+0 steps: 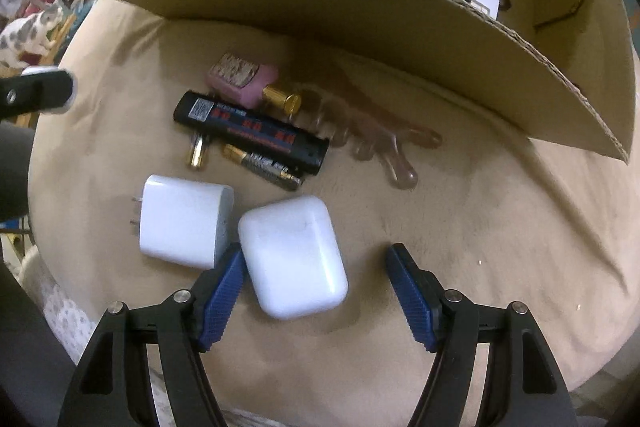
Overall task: Organize rigid objects
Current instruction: 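Grasp the white pill bottle with the left tool while the right tool grasps the white earbuds case, then carry the pill bottle and earbuds case into the box with both tools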
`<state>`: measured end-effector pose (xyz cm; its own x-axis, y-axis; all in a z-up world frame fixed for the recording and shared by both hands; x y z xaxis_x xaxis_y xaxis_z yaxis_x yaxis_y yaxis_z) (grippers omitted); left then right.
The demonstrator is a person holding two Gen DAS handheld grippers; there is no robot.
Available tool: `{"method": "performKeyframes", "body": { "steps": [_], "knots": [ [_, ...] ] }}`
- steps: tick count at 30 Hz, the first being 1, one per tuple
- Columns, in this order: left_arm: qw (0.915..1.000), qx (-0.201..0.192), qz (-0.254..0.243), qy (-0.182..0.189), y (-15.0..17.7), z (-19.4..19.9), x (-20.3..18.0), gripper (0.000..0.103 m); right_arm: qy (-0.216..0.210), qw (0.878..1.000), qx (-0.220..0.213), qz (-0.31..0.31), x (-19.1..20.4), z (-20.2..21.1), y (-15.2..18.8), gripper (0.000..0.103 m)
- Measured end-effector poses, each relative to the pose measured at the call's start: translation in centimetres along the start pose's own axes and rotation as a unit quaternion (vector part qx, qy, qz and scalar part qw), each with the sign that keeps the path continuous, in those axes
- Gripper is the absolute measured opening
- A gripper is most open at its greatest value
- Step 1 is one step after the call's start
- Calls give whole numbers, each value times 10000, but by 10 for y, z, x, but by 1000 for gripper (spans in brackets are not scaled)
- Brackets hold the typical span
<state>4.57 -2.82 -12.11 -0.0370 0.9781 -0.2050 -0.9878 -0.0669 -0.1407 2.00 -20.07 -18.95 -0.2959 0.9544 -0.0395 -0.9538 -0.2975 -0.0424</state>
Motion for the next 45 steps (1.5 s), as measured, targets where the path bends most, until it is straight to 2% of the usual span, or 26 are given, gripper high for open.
{"method": "performKeyframes", "body": {
  "steps": [1, 2, 3, 4, 18, 20, 25, 30, 35, 40, 45],
  "knots": [
    [10000, -3, -23, 5, 1, 0, -1, 48, -12, 10000, 10, -1, 0, 0, 0, 74],
    [10000, -1, -33, 14, 1, -2, -2, 48, -54, 10000, -5, 35, 1, 1, -1, 57],
    [10000, 2, -41, 29, 1, -3, -3, 48, -100, 9999, -28, 95, 2, 2, -2, 46],
    [10000, 0, -40, 41, 1, -3, -3, 48, -52, 9998, -56, 156, 4, 4, -4, 45],
    [9998, -92, 36, -150, 2, -5, 12, 48, -32, 9998, -154, 133, 6, 9, -2, 45],
    [9998, -99, 18, -180, 2, -6, 12, 48, -6, 9998, -201, 77, -7, 11, -1, 45],
    [9995, -201, -18, -244, 1, -4, 12, 48, -122, 9969, -447, -637, -39, 31, -1, 45],
    [9988, -353, 19, -330, -2, 0, 15, 48, -443, 9872, -1056, -1111, -61, 61, -5, 45],
    [9930, -1093, 164, -428, -11, 29, 18, 48, -424, 9692, -2047, -1302, -77, 106, -11, 45],
    [9836, -1755, 98, -411, -19, 61, 13, 48, -528, 9517, -2620, -1510, -87, 133, -7, 45],
    [9840, -1769, -8, -199, -33, 75, 1, 48, -562, 9445, -2908, -1420, -87, 152, -22, 45]
  ]
}}
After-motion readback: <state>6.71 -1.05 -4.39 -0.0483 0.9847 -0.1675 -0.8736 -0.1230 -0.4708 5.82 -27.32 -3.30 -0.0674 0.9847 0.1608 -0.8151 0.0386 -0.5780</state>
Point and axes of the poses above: each gripper's, at about its wrist camera, not at the fingertips, and z roughly against the way its jaws point, x to its left, y to its underside, the point moved 5 cm from there along -z, roughly the way its jaws point, and after that the axes turned 3 degrees about y, right-handed, at the moved point
